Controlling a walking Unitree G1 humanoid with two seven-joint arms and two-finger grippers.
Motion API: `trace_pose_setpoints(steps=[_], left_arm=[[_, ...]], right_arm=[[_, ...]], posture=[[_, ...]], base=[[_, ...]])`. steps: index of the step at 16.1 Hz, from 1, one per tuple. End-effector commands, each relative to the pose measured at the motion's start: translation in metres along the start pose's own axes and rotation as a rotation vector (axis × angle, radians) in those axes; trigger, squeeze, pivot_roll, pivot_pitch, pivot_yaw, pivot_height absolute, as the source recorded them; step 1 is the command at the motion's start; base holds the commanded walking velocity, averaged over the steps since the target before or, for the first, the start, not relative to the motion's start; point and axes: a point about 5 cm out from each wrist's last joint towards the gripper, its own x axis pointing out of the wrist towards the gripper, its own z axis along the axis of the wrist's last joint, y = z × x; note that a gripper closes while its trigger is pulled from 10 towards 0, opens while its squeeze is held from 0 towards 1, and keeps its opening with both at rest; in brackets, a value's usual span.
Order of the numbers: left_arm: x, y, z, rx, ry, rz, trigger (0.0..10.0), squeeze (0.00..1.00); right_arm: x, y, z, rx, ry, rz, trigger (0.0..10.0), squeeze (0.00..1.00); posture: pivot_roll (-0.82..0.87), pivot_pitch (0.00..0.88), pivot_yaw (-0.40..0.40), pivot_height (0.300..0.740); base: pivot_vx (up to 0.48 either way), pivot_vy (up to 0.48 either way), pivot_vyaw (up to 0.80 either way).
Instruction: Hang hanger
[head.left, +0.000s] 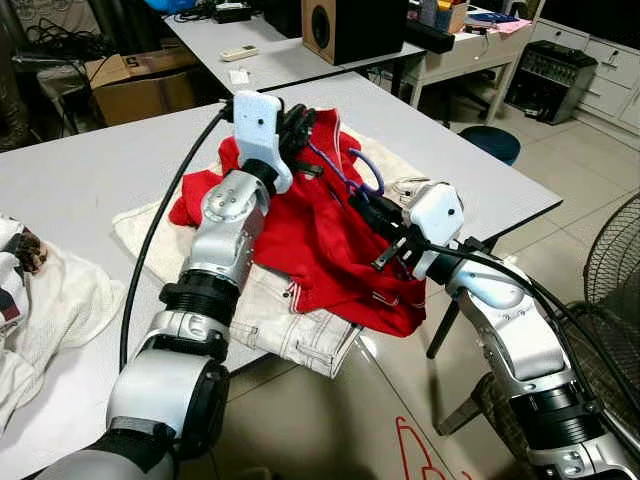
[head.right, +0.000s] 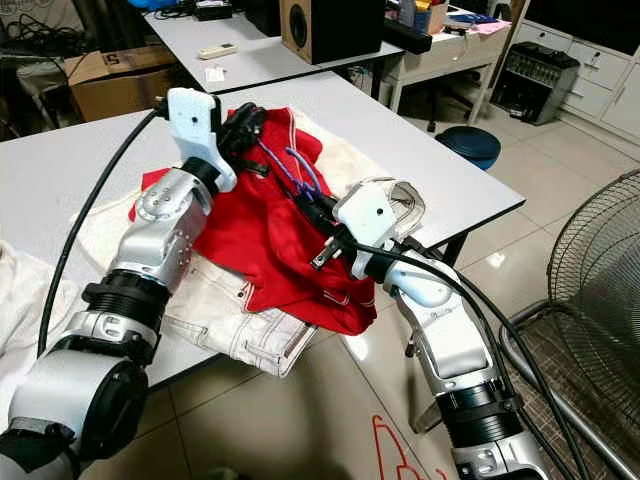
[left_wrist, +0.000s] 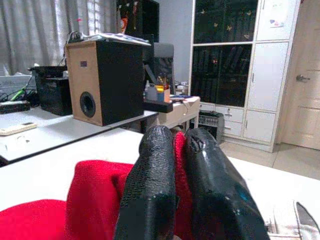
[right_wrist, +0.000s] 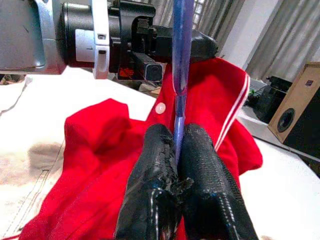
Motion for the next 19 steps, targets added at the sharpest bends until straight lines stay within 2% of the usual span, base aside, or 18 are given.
trace_pose_setpoints(steps=[1, 4, 9, 11, 13, 16, 19], left_arm=[[0.001, 0.005, 0.0, -0.004, 0.015, 0.025, 0.0, 0.0], [0.0, 0.009, 0.005, -0.003, -0.007, 0.018, 0.0, 0.0], [0.001, 0.011, 0.031, -0.049, -0.125, -0.017, 0.0, 0.0], [0.001, 0.012, 0.039, -0.059, -0.158, -0.021, 0.0, 0.0], [-0.001, 0.009, 0.045, -0.044, -0.183, -0.043, 0.0, 0.0], [-0.002, 0.006, 0.046, -0.043, -0.182, -0.06, 0.0, 0.0], [-0.008, -0.012, 0.037, -0.045, -0.13, -0.191, 0.0, 0.0]], right_arm=[[0.0, -0.003, 0.005, -0.022, -0.023, 0.001, 10.0, 0.0], [0.001, -0.002, 0.004, -0.02, -0.016, 0.005, 10.0, 0.0], [0.002, 0.001, -0.003, -0.001, 0.024, 0.013, 10.0, 0.0], [0.002, 0.001, -0.006, 0.037, 0.046, -0.002, 10.0, 0.0], [0.003, 0.0, -0.008, 0.152, 0.057, -0.037, 10.0, 0.0], [0.004, -0.001, -0.006, 0.191, 0.039, -0.056, 10.0, 0.0], [0.007, -0.009, 0.005, 0.219, -0.016, -0.114, 10.0, 0.0]], posture=[[0.01, 0.0, 0.044, 0.74], [0.01, 0.0, 0.042, 0.74], [0.01, 0.0, 0.037, 0.74], [0.01, 0.0, 0.037, 0.74], [0.01, 0.0, 0.038, 0.74], [0.01, 0.0, 0.038, 0.74], [0.01, 0.0, 0.04, 0.74]], base=[[0.0, 0.0, 0.0], [0.0, 0.0, 0.0], [0.0, 0.0, 0.0], [0.0, 0.0, 0.0], [0.0, 0.0, 0.0], [0.0, 0.0, 0.0], [0.0, 0.0, 0.0]])
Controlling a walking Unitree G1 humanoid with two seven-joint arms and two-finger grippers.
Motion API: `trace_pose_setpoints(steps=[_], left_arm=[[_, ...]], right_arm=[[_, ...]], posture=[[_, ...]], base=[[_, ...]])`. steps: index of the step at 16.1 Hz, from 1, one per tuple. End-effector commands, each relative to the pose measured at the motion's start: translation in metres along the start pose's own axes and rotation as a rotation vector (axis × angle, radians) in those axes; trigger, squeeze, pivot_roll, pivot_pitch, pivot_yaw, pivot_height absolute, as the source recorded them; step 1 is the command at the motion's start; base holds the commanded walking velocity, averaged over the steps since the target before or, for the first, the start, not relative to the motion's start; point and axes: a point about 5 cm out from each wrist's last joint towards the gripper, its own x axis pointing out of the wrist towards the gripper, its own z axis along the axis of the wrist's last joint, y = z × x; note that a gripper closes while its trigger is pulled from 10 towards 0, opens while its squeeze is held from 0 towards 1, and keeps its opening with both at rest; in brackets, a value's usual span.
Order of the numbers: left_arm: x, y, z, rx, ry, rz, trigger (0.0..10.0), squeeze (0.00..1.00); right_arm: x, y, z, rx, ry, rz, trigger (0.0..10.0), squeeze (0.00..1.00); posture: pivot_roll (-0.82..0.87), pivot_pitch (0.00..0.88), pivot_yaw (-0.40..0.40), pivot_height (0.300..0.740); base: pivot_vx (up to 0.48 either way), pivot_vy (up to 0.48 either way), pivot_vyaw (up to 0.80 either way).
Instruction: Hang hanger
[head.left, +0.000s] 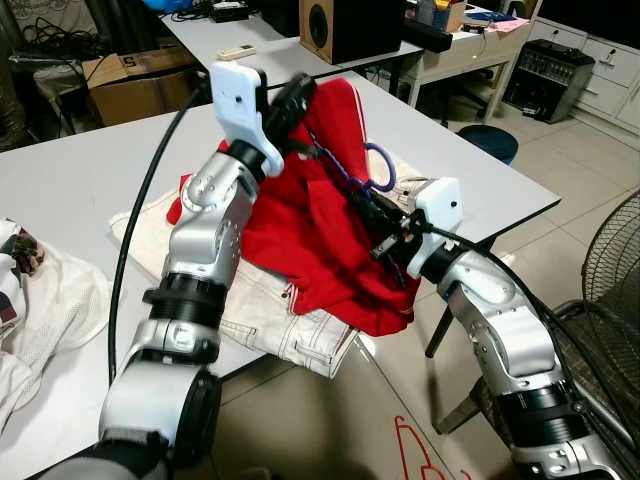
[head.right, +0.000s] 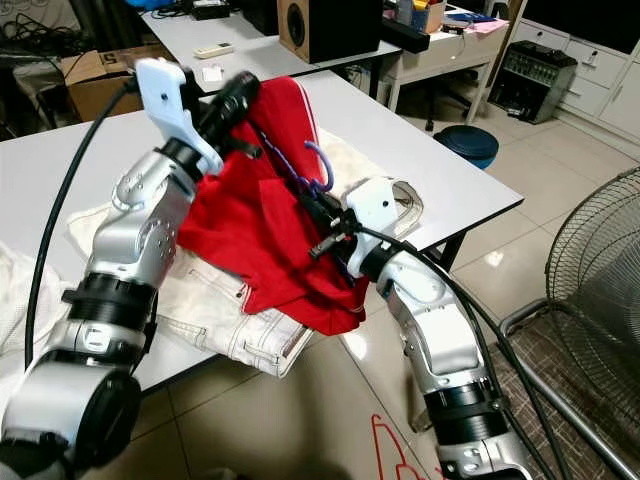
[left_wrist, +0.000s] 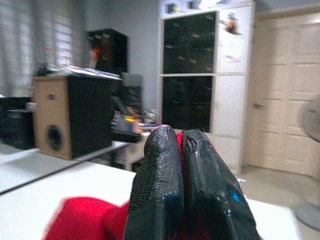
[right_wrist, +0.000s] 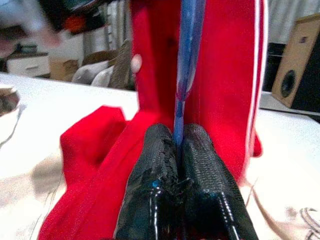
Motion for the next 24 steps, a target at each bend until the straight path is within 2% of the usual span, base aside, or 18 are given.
trace_pose_setpoints(steps=[1, 4, 9, 11, 12, 15, 16, 17, 18, 19, 21, 23, 24], left_arm=[[-0.002, -0.012, -0.003, 0.019, 0.031, -0.083, 0.0, 0.0], [-0.01, -0.011, -0.01, 0.049, 0.09, -0.063, 0.0, 0.0], [-0.02, -0.02, -0.018, 0.042, 0.146, -0.099, 0.0, 0.0], [-0.02, -0.02, -0.019, 0.045, 0.157, -0.091, 0.0, 0.0], [-0.018, -0.019, -0.019, 0.04, 0.154, -0.066, 10.0, 0.0], [-0.016, -0.016, -0.013, 0.013, 0.125, -0.033, 10.0, 0.0], [-0.016, -0.015, -0.002, -0.061, 0.079, -0.059, 10.0, 1.0], [-0.017, -0.016, 0.001, -0.076, 0.073, -0.07, 10.0, 1.0], [-0.024, -0.018, 0.0, -0.049, 0.111, -0.129, 10.0, 0.71], [-0.033, -0.019, -0.003, -0.037, 0.144, -0.172, 10.0, 0.0], [-0.041, -0.021, -0.006, -0.038, 0.167, -0.201, 10.0, 0.0], [-0.051, -0.008, -0.009, -0.002, 0.204, -0.088, 10.0, 0.0], [-0.06, 0.006, -0.01, 0.054, 0.236, 0.018, 10.0, 0.0]], right_arm=[[0.002, -0.011, 0.015, 0.014, -0.061, -0.064, 10.0, 0.0], [0.0, -0.022, 0.021, 0.066, -0.1, -0.145, 10.0, 0.0], [0.0, -0.028, 0.023, 0.148, -0.121, -0.195, 10.0, 0.0], [0.001, -0.029, 0.023, 0.153, -0.121, -0.2, 10.0, 0.0], [0.001, -0.029, 0.023, 0.153, -0.121, -0.199, 10.0, 0.0], [0.002, -0.029, 0.023, 0.161, -0.121, -0.199, 10.0, 0.0], [0.001, -0.031, 0.024, 0.169, -0.125, -0.211, 10.0, 0.0], [0.001, -0.032, 0.025, 0.17, -0.126, -0.216, 10.0, 0.0], [-0.001, -0.034, 0.026, 0.166, -0.129, -0.226, 10.0, 0.0], [-0.002, -0.036, 0.027, 0.161, -0.131, -0.233, 10.0, 0.0], [-0.003, -0.038, 0.027, 0.155, -0.131, -0.238, 10.0, 0.0], [-0.004, -0.038, 0.03, 0.137, -0.131, -0.243, 10.0, 0.0], [-0.007, -0.036, 0.033, 0.096, -0.11, -0.227, 10.0, 0.0]], posture=[[0.01, 0.0, 0.039, 0.74], [0.01, 0.0, 0.041, 0.74], [0.02, 0.0, 0.04, 0.74], [0.02, 0.0, 0.038, 0.74], [0.02, 0.0, 0.038, 0.74], [0.01, 0.0, 0.038, 0.74], [0.02, 0.0, 0.039, 0.74], [0.02, 0.0, 0.039, 0.74], [0.02, 0.0, 0.04, 0.74], [0.02, 0.0, 0.041, 0.74], [0.02, 0.0, 0.039, 0.74], [0.03, 0.0, 0.038, 0.74], [0.03, 0.0, 0.039, 0.74]], base=[[0.0, 0.0, 0.0], [0.0, 0.0, 0.0], [0.0, 0.0, 0.0], [0.0, 0.0, 0.0], [0.0, 0.0, 0.0], [0.0, 0.0, 0.0], [0.0, 0.0, 0.0], [0.0, 0.0, 0.0], [0.0, 0.0, 0.0], [0.0, 0.0, 0.0], [0.0, 0.0, 0.0], [0.0, 0.0, 0.0], [0.0, 0.0, 0.0]])
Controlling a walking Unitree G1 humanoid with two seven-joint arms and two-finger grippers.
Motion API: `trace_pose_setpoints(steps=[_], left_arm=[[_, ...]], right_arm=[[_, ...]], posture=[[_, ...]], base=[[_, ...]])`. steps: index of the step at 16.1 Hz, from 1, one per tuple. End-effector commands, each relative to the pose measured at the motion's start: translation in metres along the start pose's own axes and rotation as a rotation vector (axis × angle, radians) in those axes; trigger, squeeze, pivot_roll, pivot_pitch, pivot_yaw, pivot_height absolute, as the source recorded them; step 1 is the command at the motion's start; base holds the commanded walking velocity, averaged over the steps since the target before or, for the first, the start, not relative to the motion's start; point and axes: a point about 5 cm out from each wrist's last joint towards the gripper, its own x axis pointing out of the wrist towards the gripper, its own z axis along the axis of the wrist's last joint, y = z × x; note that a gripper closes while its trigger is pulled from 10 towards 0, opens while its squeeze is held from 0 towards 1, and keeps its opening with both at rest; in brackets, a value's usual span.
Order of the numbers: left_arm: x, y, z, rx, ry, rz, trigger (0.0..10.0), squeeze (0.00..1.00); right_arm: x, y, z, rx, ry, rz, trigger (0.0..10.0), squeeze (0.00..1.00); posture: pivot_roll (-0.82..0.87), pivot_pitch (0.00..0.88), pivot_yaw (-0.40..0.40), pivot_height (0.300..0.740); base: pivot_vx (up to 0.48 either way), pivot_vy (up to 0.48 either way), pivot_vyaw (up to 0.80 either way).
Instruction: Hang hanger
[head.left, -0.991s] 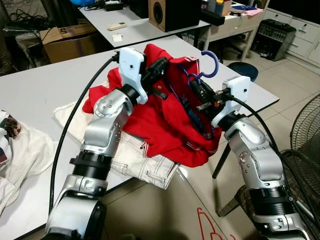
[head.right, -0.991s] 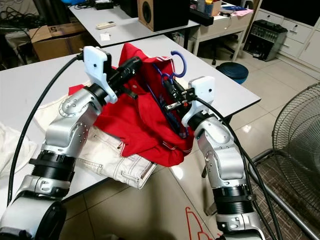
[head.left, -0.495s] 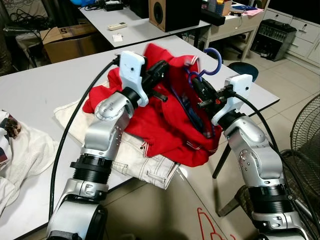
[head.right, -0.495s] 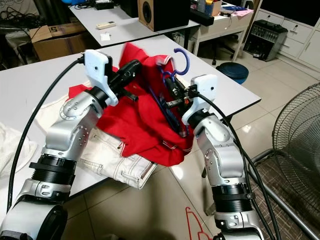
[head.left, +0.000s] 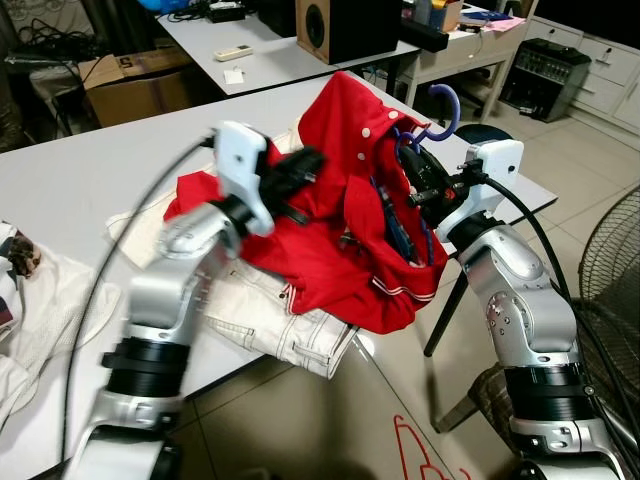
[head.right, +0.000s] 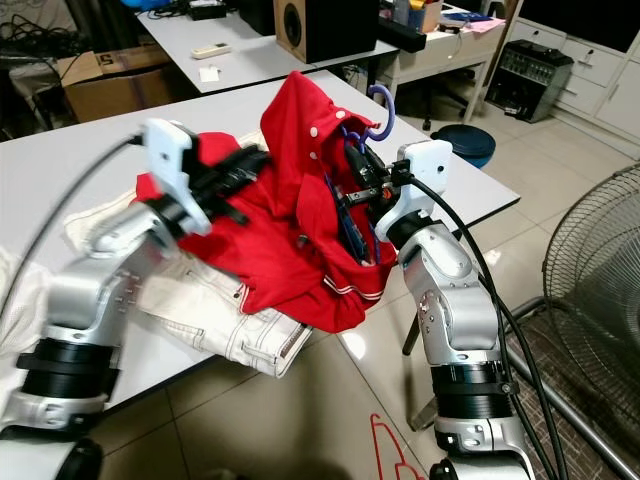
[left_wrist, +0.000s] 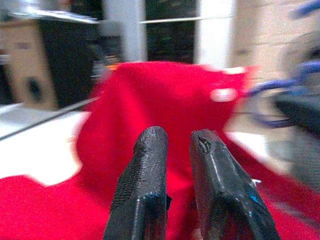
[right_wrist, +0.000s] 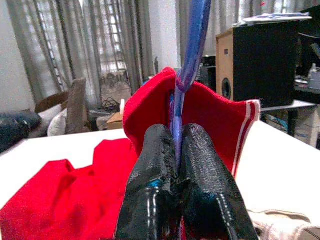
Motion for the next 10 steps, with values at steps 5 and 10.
trace_pose_setpoints(steps=[5, 10], left_arm=[[-0.055, 0.035, 0.012, 0.062, 0.08, 0.231, 10.0, 0.0], [-0.081, 0.019, 0.027, 0.073, 0.084, 0.072, 10.0, 0.0]], right_arm=[[-0.034, 0.02, 0.037, -0.19, 0.005, 0.225, 10.0, 0.0], [-0.071, 0.027, 0.054, -0.153, 0.062, 0.437, 10.0, 0.0]], posture=[[0.04, 0.0, 0.027, 0.74], [0.05, 0.0, 0.008, 0.74]], base=[[0.0, 0.0, 0.64], [0.0, 0.0, 0.8]])
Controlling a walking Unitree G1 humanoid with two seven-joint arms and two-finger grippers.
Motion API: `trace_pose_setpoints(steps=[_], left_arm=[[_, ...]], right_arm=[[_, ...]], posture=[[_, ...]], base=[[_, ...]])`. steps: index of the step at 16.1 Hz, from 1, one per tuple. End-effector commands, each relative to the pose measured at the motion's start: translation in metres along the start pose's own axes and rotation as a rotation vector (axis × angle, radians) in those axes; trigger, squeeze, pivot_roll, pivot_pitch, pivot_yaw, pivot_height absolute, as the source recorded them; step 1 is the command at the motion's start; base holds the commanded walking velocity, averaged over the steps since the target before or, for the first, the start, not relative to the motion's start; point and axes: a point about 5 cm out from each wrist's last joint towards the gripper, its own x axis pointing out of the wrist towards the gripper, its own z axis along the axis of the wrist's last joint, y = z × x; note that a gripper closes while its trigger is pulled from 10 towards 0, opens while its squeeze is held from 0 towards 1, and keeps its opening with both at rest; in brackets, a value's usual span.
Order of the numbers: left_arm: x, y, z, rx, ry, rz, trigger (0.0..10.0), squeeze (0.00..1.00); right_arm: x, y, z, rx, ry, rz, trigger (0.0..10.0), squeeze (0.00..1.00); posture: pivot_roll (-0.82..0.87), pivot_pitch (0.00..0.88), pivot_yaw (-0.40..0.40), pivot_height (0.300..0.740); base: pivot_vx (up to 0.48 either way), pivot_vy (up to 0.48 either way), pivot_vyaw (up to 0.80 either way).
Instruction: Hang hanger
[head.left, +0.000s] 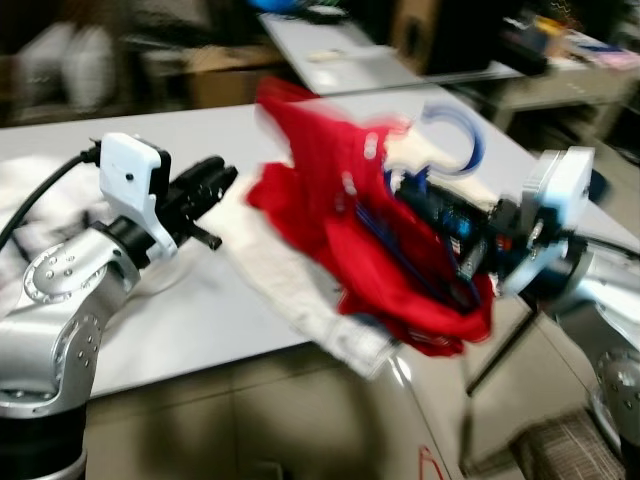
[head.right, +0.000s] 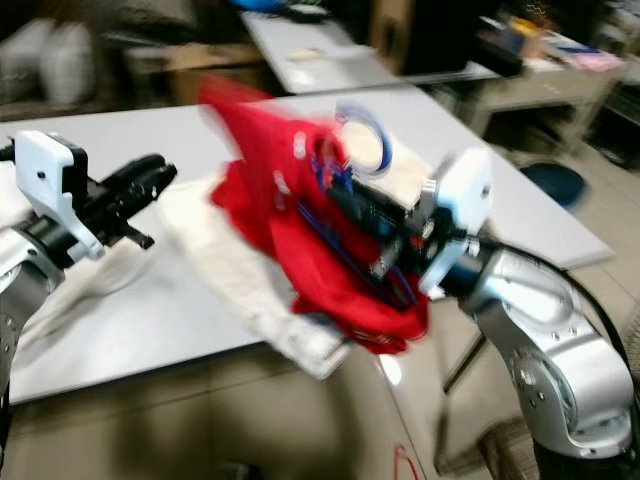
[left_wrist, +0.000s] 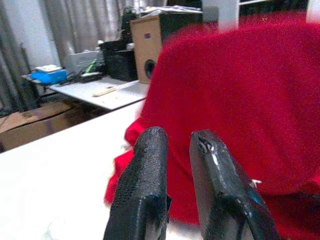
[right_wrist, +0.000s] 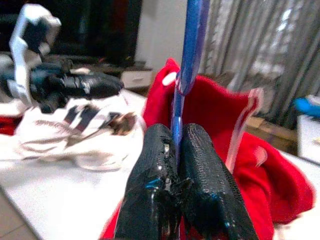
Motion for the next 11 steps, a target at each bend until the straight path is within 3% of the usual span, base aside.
trace_pose_setpoints(steps=[1, 3, 5, 9, 11], left_arm=[[0.0, -0.006, 0.001, 0.026, 0.017, 0.003, 10.0, 0.0], [0.0, -0.008, -0.01, 0.049, 0.042, 0.07, 10.0, 0.0], [-0.006, -0.017, -0.03, 0.02, 0.107, 0.17, 10.0, 0.0], [-0.012, -0.032, -0.043, 0.087, 0.151, 0.164, 10.0, 0.0], [-0.009, -0.038, -0.046, 0.071, 0.155, 0.154, 10.0, 0.0]], right_arm=[[-0.001, -0.006, -0.002, -0.006, 0.018, -0.092, 10.0, 0.0], [-0.002, -0.01, -0.003, 0.018, 0.021, -0.193, 10.0, 0.0], [-0.007, -0.004, -0.005, 0.079, 0.008, -0.255, 10.0, 0.0], [-0.02, 0.014, -0.018, 0.142, 0.053, -0.327, 10.0, 0.0], [-0.022, 0.018, -0.021, 0.16, 0.063, -0.343, 10.0, 0.0]], posture=[[0.05, 0.0, 0.007, 0.74], [0.05, 0.0, 0.011, 0.74], [0.05, 0.0, 0.011, 0.74], [0.05, 0.0, 0.021, 0.74], [0.04, 0.0, 0.03, 0.74]], base=[[0.0, 0.0, 0.8], [0.0, 0.0, 0.8], [0.0, 0.0, 0.8], [0.0, 0.0, 0.8], [0.0, 0.0, 0.8]])
